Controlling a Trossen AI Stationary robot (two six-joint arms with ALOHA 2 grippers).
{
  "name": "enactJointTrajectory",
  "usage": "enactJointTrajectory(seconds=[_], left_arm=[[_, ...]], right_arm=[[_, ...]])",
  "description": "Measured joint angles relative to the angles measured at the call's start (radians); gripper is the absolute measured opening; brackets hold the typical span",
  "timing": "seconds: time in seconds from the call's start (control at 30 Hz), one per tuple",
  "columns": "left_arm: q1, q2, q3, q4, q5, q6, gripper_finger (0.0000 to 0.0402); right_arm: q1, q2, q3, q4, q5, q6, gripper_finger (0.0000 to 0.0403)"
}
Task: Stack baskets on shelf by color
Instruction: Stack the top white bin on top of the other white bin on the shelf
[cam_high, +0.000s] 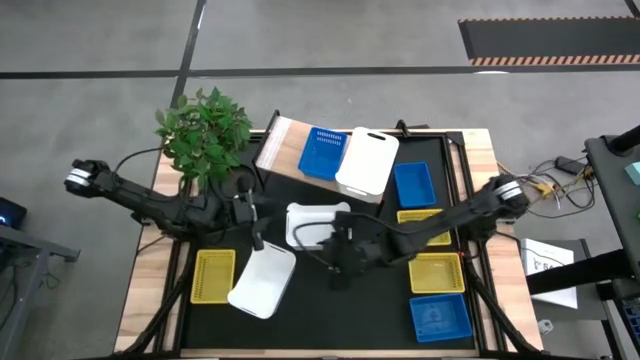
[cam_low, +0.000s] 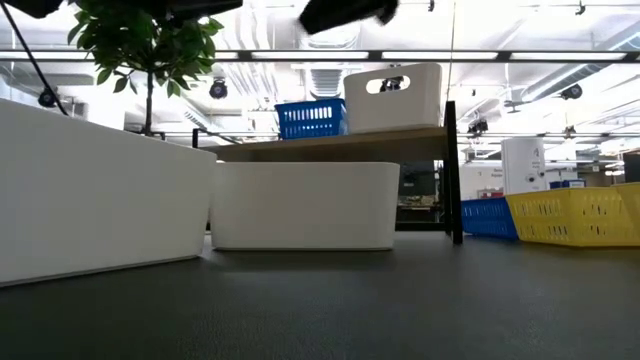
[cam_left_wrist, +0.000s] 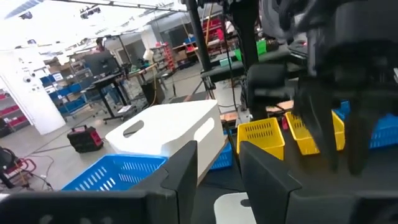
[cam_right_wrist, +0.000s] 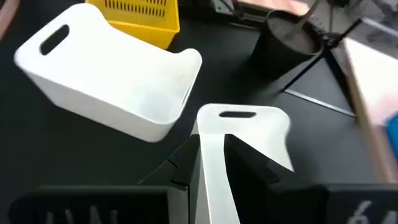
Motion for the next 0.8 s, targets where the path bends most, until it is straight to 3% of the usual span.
enactJointTrajectory(seconds=[0.27, 0.6, 0.8], left_arm=[[0.000, -0.025, -0.029, -0.001, 0.000, -0.001, 0.0105], [0.000, -0.029, -0.029, 0.006, 0.000, 0.006, 0.0105], [0.002, -0.026, -0.028, 0.006, 0.001, 0.007, 0.0105]], right_arm=[[-0.080, 0.141, 0.134, -0.058, -0.189, -0.044, 0.0099], [-0.152, 0.225, 0.156, -0.066, -0.200, -0.141, 0.0152], [-0.180, 0.287, 0.158, -0.064, -0.292, -0.141, 0.0157]])
